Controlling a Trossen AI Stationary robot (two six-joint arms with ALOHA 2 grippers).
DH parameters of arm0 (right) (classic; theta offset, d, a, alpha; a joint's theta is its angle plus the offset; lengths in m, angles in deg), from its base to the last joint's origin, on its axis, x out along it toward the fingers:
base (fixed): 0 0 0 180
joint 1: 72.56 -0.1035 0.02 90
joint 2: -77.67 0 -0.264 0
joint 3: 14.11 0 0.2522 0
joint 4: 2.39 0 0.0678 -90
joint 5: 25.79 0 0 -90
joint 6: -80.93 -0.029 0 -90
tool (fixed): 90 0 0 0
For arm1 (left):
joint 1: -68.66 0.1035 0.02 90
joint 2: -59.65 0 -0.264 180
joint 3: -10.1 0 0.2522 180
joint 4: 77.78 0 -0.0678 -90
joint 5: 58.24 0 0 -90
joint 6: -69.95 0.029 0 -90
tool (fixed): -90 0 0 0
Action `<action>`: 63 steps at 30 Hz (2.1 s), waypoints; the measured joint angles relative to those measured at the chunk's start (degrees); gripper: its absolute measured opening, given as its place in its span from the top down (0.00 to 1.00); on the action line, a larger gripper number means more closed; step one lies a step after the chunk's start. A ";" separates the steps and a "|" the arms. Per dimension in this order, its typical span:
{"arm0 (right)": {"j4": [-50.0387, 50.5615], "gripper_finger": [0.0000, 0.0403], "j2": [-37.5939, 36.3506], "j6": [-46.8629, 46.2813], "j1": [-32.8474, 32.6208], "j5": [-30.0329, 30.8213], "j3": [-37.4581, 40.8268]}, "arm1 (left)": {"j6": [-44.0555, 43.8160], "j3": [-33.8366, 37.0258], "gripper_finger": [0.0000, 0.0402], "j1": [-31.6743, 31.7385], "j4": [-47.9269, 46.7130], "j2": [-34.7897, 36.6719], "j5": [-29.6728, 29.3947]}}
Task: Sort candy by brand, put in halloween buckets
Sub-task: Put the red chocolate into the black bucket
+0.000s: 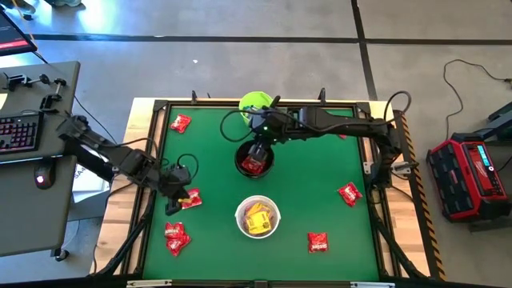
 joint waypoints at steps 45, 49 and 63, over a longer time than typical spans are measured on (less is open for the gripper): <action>-22.38 1.00 -32.13 -19.94 -16.93 19.38 48.27 | -17.21 10.20 0.48 -2.20 4.69 -15.23 4.44; -22.38 1.00 -32.13 -19.47 -16.93 19.38 48.27 | -16.55 12.21 0.47 -1.36 5.75 -15.18 4.23; -22.38 1.00 -32.13 -19.94 -16.93 20.19 48.27 | -15.46 15.87 0.55 -0.64 7.97 -15.03 5.54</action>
